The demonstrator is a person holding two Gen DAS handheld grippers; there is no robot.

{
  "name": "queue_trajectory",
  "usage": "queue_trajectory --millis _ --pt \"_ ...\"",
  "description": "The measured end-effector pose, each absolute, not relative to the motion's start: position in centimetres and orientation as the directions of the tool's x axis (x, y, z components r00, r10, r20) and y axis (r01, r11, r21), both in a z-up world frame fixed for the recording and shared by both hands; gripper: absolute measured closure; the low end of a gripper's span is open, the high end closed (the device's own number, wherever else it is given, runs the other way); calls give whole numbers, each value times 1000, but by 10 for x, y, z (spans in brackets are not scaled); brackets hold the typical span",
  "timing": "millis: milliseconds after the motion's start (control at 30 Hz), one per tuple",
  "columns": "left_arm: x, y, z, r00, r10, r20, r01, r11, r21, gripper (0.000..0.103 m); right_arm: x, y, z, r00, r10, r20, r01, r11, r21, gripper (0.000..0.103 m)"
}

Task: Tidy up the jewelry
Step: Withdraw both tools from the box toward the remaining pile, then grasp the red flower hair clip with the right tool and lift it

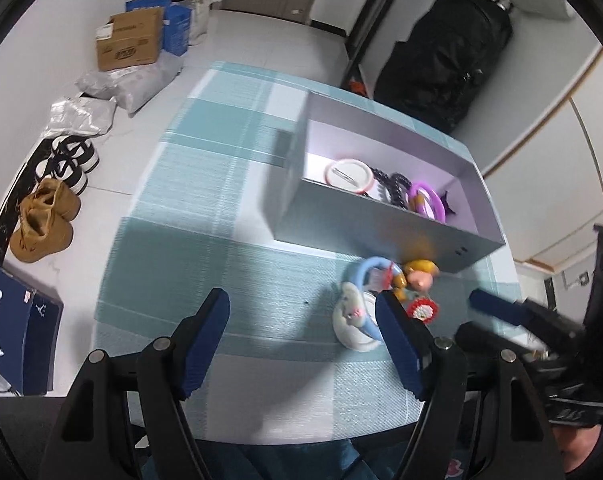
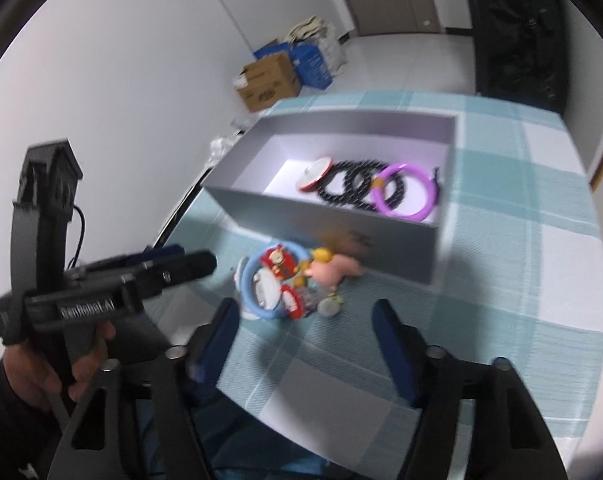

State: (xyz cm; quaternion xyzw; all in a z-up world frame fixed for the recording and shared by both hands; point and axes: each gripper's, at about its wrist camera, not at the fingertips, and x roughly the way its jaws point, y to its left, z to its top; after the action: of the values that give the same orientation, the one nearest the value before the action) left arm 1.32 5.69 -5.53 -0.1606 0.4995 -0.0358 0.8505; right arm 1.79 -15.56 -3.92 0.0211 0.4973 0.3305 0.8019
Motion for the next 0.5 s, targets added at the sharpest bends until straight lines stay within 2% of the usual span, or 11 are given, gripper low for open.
queue_trajectory --millis 67,233,300,400,500 --pt "14 61 -54 507 -210 -836 -117 944 -307 32 18 -150 -43 282 538 -794 -518 782 346 43" --pt "13 66 -50 530 -218 -820 -125 936 -329 32 19 -136 -47 281 518 -808 -544 779 311 62" --pt "14 67 -50 530 -224 -818 -126 933 -336 32 17 -130 -47 291 503 -814 -560 779 281 67" --pt "16 70 -52 524 -230 -820 -129 930 -343 32 12 -119 -46 335 447 -829 -595 783 181 69" --pt "16 71 -52 521 -236 -820 -125 930 -347 32 9 -111 -48 375 390 -841 -613 785 91 80"
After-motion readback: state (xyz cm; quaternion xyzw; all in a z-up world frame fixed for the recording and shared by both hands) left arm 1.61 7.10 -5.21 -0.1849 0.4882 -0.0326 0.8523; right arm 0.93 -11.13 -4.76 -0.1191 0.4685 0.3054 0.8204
